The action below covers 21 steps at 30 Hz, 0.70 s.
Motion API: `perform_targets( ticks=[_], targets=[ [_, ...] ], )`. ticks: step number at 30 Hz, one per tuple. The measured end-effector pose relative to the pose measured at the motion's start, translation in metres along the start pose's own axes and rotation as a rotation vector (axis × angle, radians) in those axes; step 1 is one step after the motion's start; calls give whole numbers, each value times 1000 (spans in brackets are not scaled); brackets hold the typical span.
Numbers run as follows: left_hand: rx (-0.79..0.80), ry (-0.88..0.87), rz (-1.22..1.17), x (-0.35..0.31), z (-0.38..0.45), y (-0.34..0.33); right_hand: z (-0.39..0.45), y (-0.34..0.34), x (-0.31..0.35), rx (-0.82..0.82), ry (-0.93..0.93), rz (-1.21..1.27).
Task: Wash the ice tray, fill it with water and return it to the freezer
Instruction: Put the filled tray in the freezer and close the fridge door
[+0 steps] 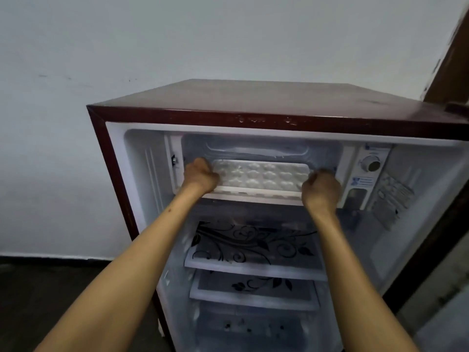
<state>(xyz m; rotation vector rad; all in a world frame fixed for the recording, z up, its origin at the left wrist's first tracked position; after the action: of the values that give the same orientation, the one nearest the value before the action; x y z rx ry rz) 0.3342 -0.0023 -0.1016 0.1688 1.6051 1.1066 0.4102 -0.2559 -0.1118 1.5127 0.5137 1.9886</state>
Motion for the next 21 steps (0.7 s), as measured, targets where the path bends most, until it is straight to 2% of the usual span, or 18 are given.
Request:
perform_targets(
  ticks=[10, 21],
  targets=[
    [-15, -10, 29, -5, 53, -13, 59, -36, -1, 38, 12, -141],
    [-7, 5, 60, -3, 78, -17, 84, -61, 0, 123, 14, -129]
  ],
)
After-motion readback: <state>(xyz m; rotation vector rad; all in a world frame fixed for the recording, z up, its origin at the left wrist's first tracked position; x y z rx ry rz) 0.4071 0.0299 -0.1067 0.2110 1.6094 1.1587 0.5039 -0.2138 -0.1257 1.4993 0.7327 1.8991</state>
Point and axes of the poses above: each hand's wrist, its own z-axis towards the middle knuckle, its own y-axis out of the back of the hand, x = y × z, the point moved 5 cm from there along z, towards the middle knuckle, and after that the axes turned 4 degrees about x, right-handed, at the moved point
